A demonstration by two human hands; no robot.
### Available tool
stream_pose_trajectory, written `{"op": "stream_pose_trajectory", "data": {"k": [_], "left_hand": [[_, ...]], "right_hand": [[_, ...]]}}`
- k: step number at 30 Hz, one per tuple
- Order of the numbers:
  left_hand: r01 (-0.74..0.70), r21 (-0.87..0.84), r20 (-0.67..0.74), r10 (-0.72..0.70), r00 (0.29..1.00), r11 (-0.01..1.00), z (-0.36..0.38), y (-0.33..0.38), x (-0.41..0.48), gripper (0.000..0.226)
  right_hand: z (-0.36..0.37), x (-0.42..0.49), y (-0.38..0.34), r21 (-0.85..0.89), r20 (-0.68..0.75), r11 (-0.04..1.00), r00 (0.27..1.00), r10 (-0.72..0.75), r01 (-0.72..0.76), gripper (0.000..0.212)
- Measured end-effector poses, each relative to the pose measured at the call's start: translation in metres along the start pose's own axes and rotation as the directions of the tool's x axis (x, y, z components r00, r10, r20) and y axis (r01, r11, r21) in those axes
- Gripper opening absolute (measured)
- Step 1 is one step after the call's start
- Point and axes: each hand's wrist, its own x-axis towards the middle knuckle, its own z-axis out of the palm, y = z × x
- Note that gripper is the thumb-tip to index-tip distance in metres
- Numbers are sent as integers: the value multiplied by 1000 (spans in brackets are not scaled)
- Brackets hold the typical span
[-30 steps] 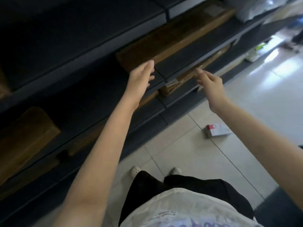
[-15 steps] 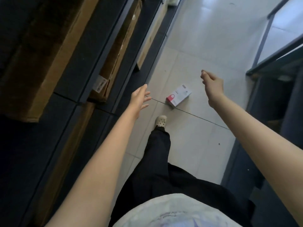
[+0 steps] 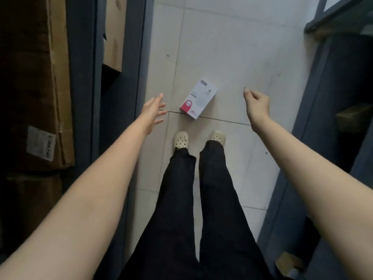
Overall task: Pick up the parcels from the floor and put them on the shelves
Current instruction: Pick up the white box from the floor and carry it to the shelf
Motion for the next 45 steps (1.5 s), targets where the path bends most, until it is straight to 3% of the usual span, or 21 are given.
{"op": "stream_pose_trajectory", "data": {"k": [3, 5, 9, 14, 21, 25, 33, 35, 37, 39, 43, 45], "left_hand": [[55, 42, -23, -54, 998, 998, 31, -15, 84, 50], [83, 51, -36, -81, 996, 995, 52, -29, 135, 49], [130, 121, 2, -131, 991, 984, 94, -69, 230, 49], [155, 216, -62, -145, 988, 964, 128, -111, 314, 12], [173, 117, 1, -174, 985, 978, 143, -132, 370, 38], [216, 19, 69, -216, 974, 976, 151, -131, 368, 38], [187, -209, -69, -205, 976, 960, 162, -114, 317, 28], [138, -255, -113, -171, 979, 957, 162, -109, 295, 26], [93, -282, -165, -143, 976, 955, 161, -104, 269, 32], [24, -304, -212, -92, 973, 952, 161, -99, 239, 32], [-111, -348, -308, -2, 951, 931, 160, -85, 171, 18], [-126, -374, -311, 3, 950, 919, 157, -76, 134, 23]], "right_hand": [[27, 76, 49, -20, 67, 997, 995, 72, -71, 21], [48, 119, 80, -41, 100, 995, 990, 98, -94, 39], [100, 200, 142, -115, 184, 987, 974, 132, -112, 45], [159, 272, 197, -182, 275, 980, 953, 131, -82, 52], [206, 323, 208, -215, 311, 977, 949, 56, 13, 55], [211, 332, 191, -100, 365, 991, 923, 122, -92, 58], [190, 294, 153, 31, 340, 983, 927, 158, -179, 73], [181, 273, 143, 37, 312, 978, 932, 185, -206, 87], [171, 250, 133, 34, 262, 974, 942, 209, -225, 119], [164, 228, 122, 43, 220, 970, 949, 225, -240, 139], [147, 180, 96, 61, 102, 971, 969, 225, -232, 139], [131, 155, 77, 77, 62, 976, 978, 198, -202, 142]]}}
